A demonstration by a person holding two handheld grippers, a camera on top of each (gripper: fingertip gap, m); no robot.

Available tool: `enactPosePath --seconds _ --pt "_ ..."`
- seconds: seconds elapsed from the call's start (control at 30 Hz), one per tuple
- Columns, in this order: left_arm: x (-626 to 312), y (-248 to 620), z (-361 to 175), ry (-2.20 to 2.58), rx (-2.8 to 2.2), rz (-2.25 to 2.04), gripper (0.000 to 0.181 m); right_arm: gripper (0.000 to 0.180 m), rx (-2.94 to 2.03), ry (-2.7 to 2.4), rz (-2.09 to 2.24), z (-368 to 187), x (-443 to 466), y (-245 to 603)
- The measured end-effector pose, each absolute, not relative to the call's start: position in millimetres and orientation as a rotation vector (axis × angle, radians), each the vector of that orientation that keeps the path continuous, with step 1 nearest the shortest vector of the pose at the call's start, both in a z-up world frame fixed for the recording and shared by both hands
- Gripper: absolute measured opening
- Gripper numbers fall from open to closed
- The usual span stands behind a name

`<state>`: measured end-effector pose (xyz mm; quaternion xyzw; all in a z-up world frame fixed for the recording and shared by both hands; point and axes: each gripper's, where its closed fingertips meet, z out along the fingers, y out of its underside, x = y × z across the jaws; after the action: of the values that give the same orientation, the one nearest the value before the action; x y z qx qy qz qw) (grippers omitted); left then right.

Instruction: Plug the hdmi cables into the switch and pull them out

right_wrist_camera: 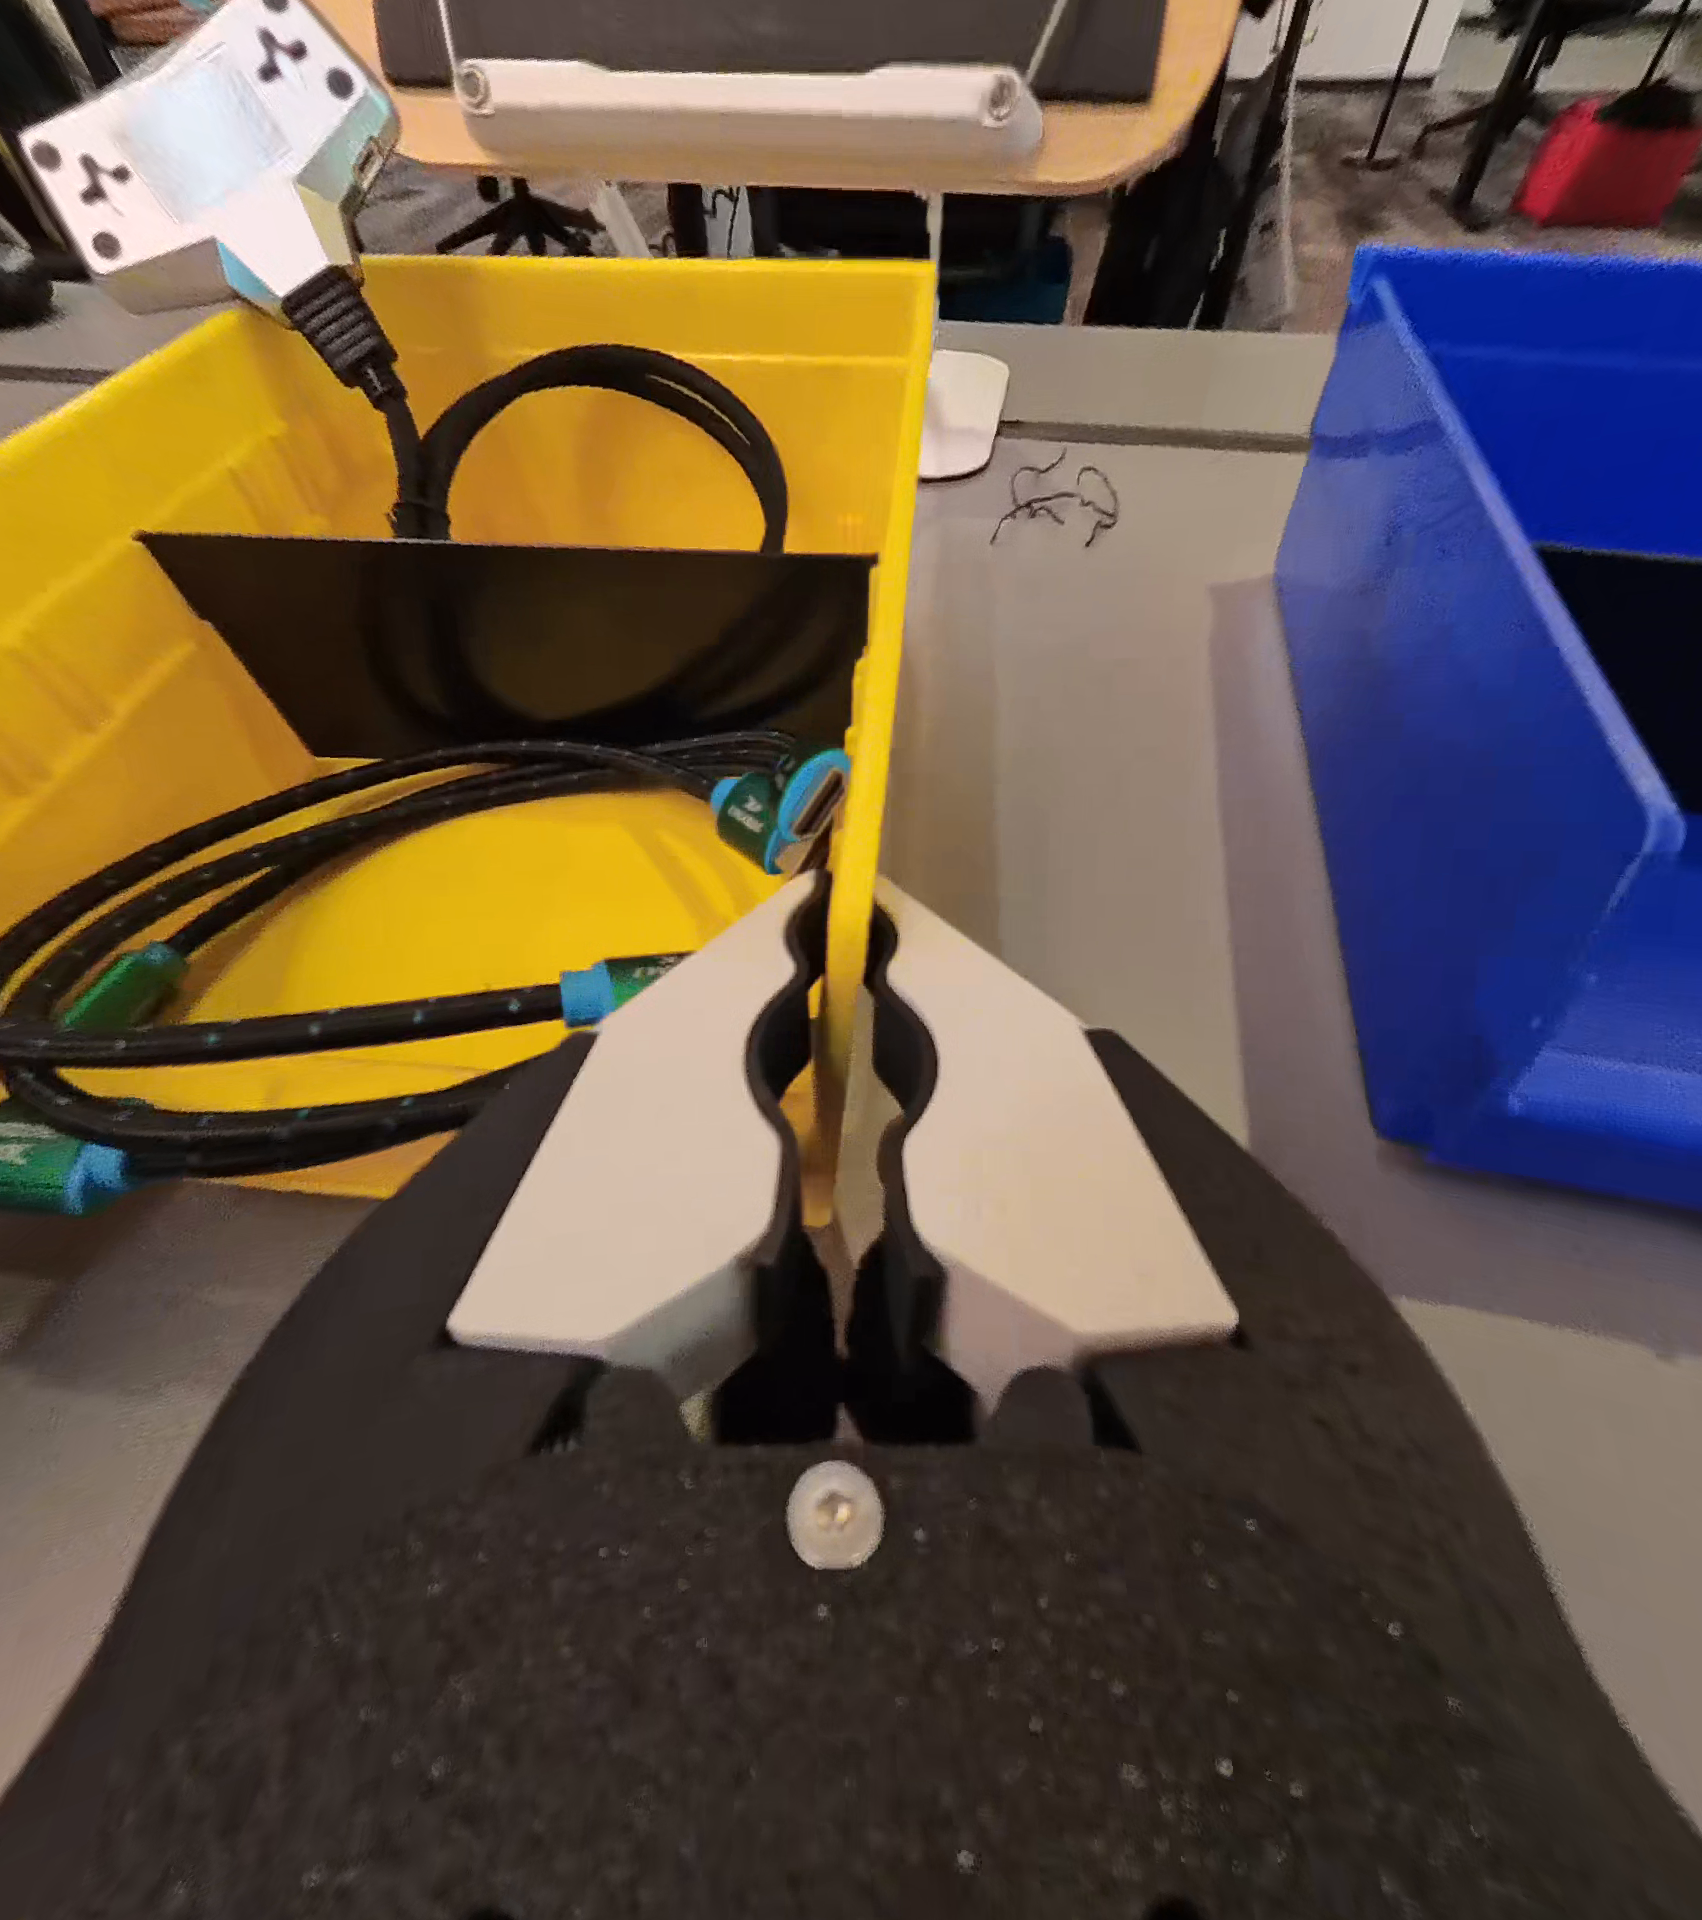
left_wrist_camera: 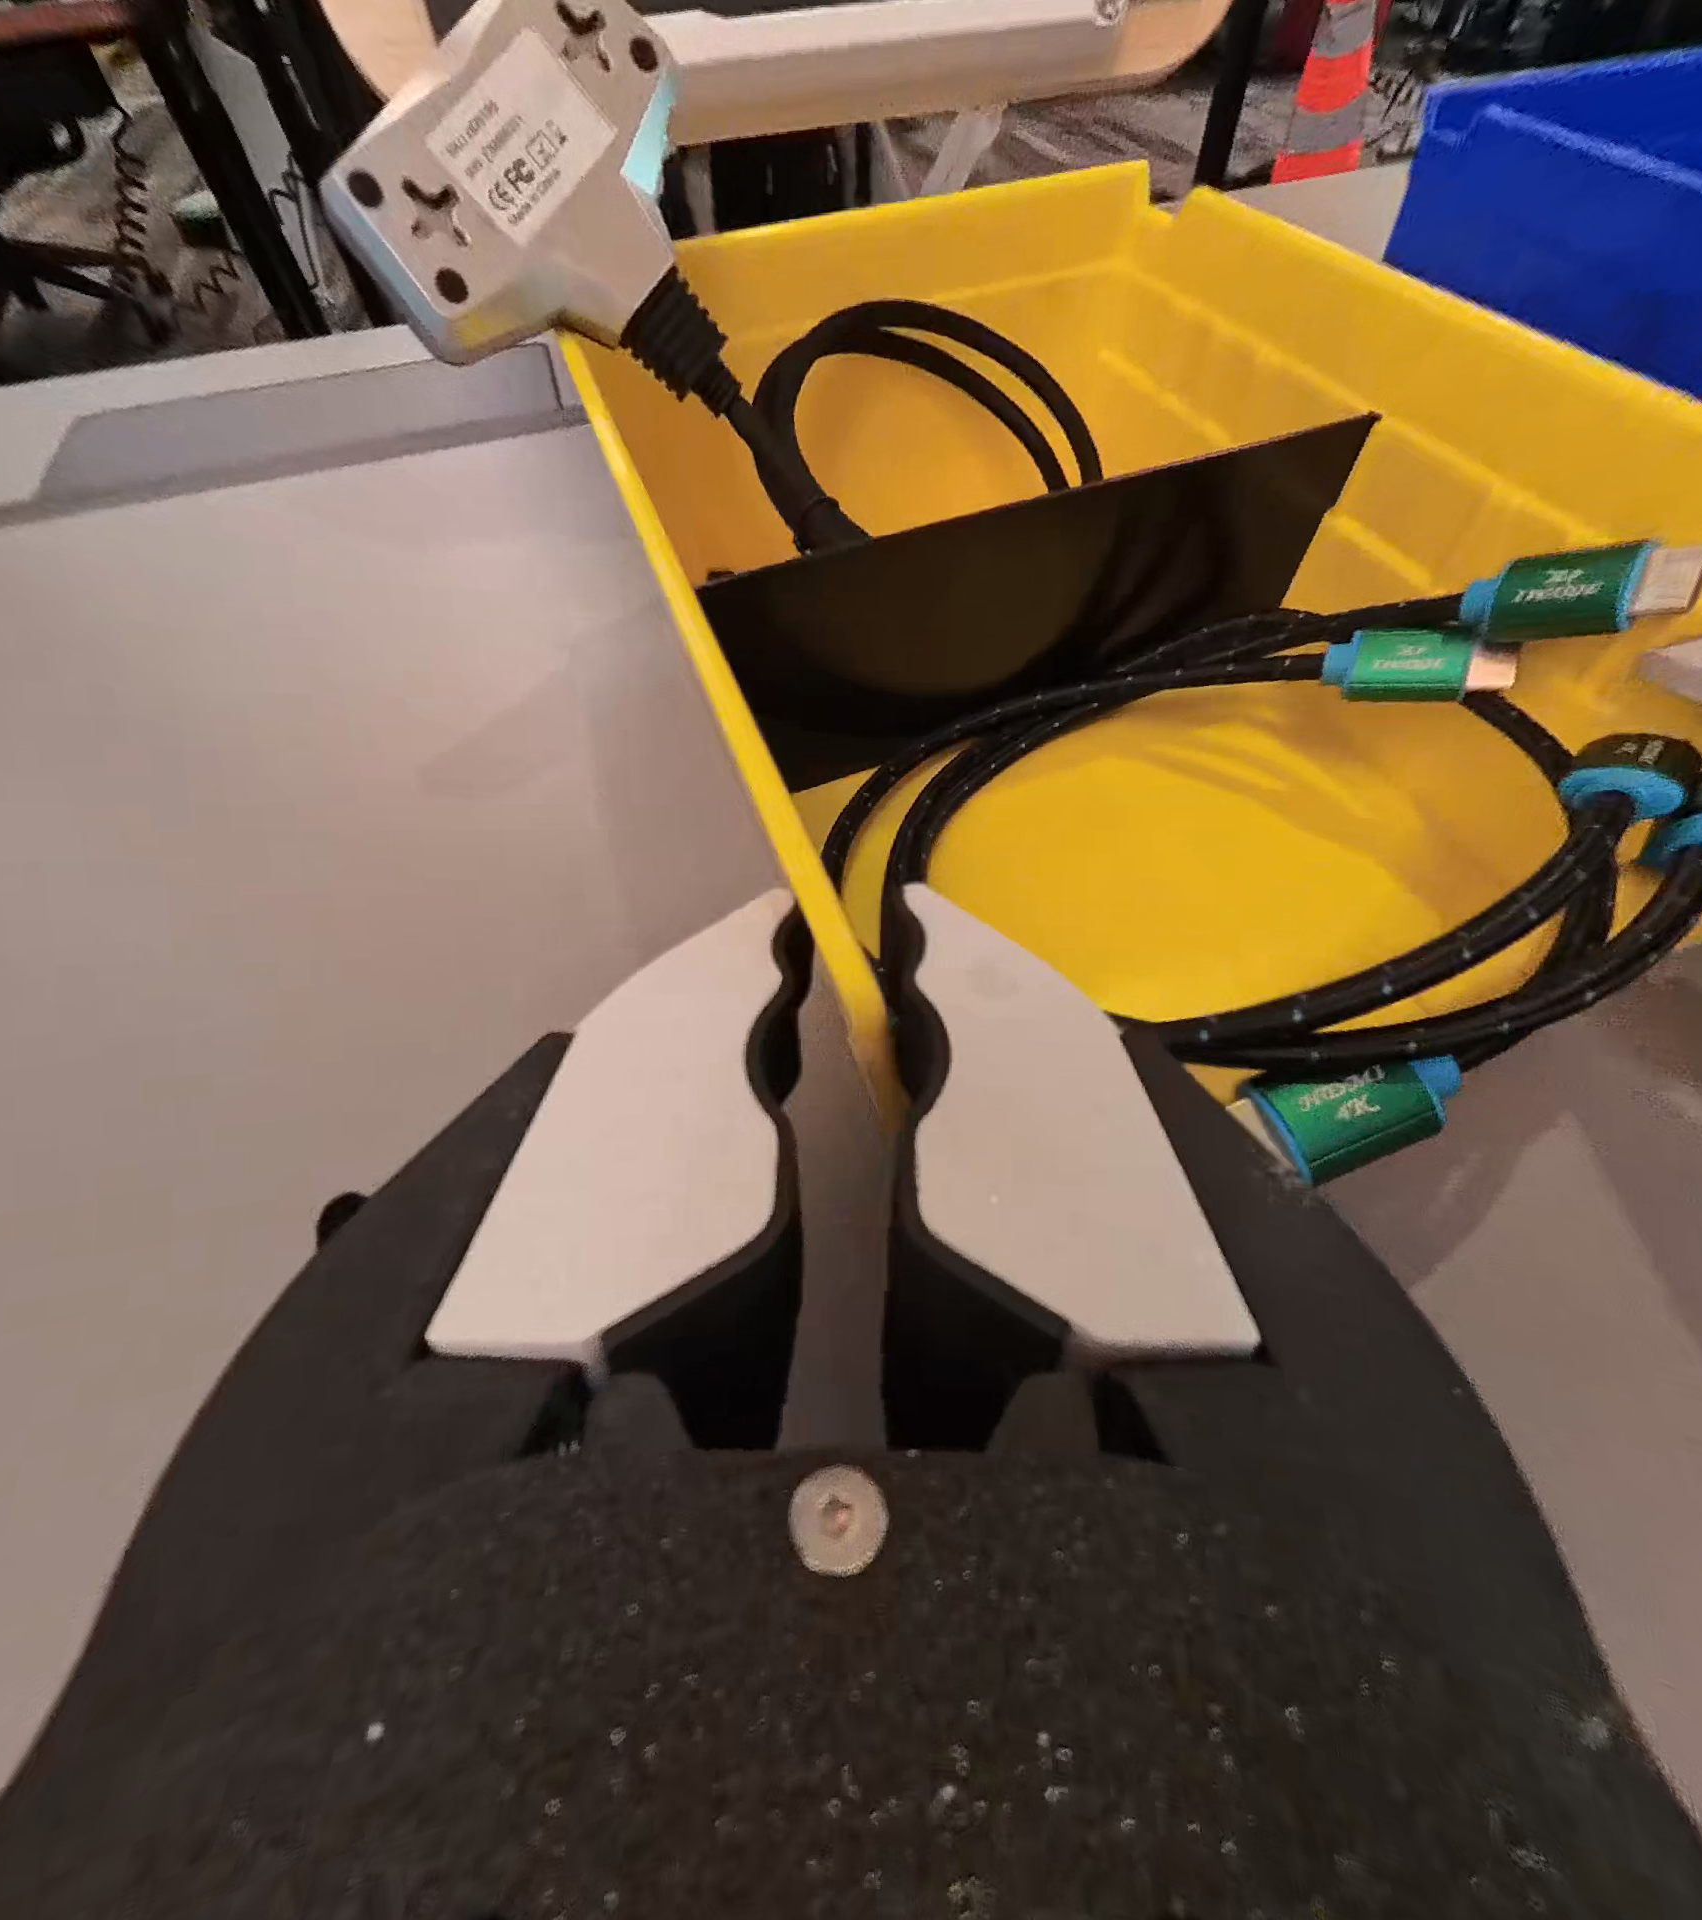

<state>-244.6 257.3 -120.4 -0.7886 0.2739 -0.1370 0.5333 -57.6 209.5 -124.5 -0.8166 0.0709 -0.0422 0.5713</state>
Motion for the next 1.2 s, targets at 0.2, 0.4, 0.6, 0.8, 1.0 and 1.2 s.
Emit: enactPosePath --seconds 0.2,0.4,0.6,0.8,1.0,1.2 --pt "-295 282 -111 0.629 -1.892 -0.248 0.005 0.004 -1.855 0.226 -0.158 -120 -108 212" --pt "-394 328 -86 0.532 -1.818 -0.141 0.003 0.005 -1.825 0.142 -0.107 -113 -208 261" --pt "-482 368 -93 0.409 -1.855 -0.127 0.003 0.006 -1.858 -0.003 -0.067 -112 -297 316" --pt "-512 385 -118 0.29 -1.952 -0.244 0.003 0.02 -1.85 -0.038 0.371 -122 -333 337" --pt "-520 384 -115 0.321 -1.914 -0.046 0.011 0.042 -1.583 -0.288 0.191 -77 -305 299" --pt "-530 367 -97 0.286 -1.834 0.089 0.017 0.042 -1.497 -0.209 0.225 -42 -232 240"
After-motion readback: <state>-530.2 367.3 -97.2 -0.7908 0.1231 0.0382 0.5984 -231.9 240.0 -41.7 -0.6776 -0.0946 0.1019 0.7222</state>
